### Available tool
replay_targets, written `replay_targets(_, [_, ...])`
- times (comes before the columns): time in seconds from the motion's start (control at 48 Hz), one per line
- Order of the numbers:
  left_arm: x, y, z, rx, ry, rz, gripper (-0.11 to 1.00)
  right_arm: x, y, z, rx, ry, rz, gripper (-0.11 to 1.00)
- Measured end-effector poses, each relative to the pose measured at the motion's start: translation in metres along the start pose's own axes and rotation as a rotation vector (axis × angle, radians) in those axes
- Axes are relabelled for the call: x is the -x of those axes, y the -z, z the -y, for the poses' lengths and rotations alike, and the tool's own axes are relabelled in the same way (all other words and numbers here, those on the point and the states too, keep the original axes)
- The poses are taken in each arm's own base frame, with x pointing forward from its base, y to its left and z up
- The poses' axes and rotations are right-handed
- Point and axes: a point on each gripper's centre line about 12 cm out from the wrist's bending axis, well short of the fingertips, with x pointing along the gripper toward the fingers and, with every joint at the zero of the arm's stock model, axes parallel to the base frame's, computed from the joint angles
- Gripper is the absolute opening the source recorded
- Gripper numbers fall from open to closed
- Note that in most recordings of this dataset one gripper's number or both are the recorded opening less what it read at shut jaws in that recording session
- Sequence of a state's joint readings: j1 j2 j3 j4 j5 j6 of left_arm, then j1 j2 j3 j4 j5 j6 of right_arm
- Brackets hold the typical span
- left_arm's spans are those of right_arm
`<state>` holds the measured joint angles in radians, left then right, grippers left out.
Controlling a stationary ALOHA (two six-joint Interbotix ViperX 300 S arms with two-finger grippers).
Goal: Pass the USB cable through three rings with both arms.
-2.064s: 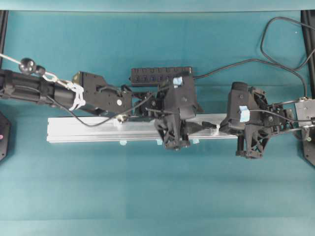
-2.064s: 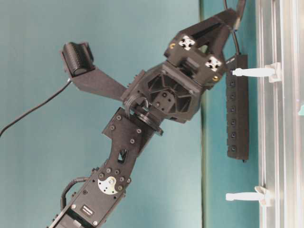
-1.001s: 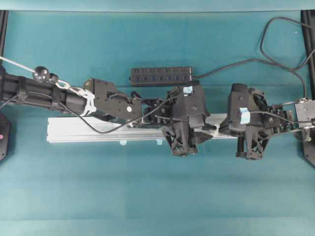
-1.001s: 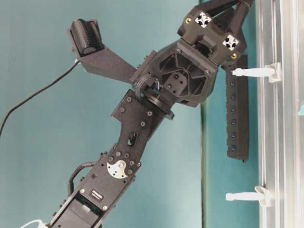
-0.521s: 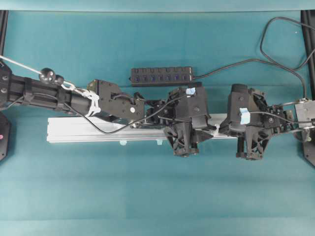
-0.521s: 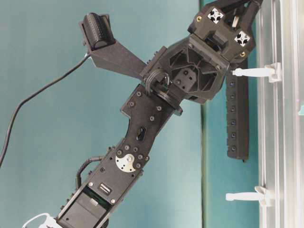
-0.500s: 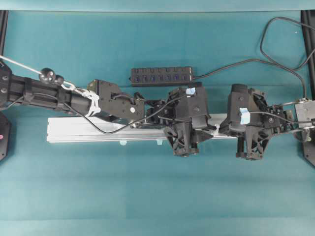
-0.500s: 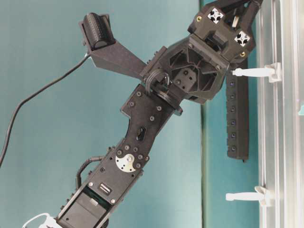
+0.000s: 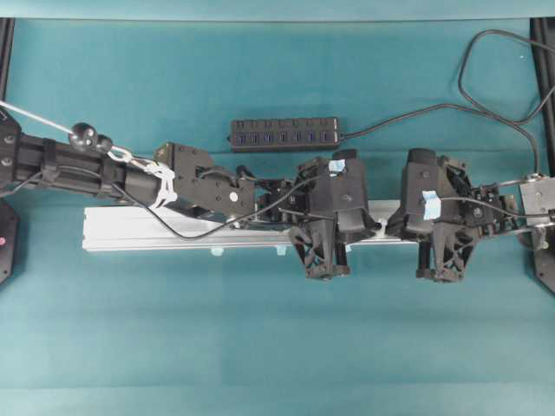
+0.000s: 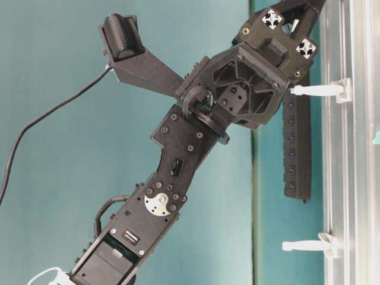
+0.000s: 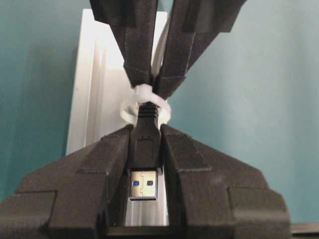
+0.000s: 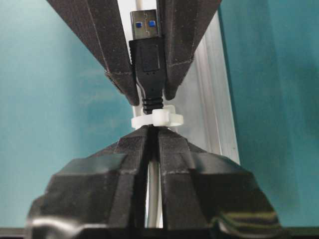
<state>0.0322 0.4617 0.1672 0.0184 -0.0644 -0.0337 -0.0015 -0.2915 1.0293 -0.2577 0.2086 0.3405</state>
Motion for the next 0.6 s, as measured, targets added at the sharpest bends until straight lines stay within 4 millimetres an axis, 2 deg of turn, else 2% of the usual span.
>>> replay_targets(0.208, [0.002,0.000,0.000,-0.003,-0.001,-0.015,0.22,0.003,0.002,-0.003,-0.018,-0.003,-0.021,-0.04])
replay_targets(0.313, [0.007,-0.001,-0.001,-0.018,-0.003,-0.040,0.22,0.007,0.004,-0.005,-0.028,-0.003,-0.038,0.05])
replay_targets(0.417, [0.012,-0.001,-0.004,-0.052,-0.007,-0.066,0.22,0.010,0.006,-0.004,-0.029,0.004,-0.057,0.24])
replay_targets(0.563, [0.019,-0.006,-0.004,-0.089,-0.006,-0.074,0.22,0.021,0.003,-0.003,-0.033,0.011,-0.044,0.66])
replay_targets(0.605, [0.020,-0.008,-0.003,-0.096,-0.005,-0.071,0.22,0.025,-0.001,-0.003,-0.033,0.010,-0.021,0.75])
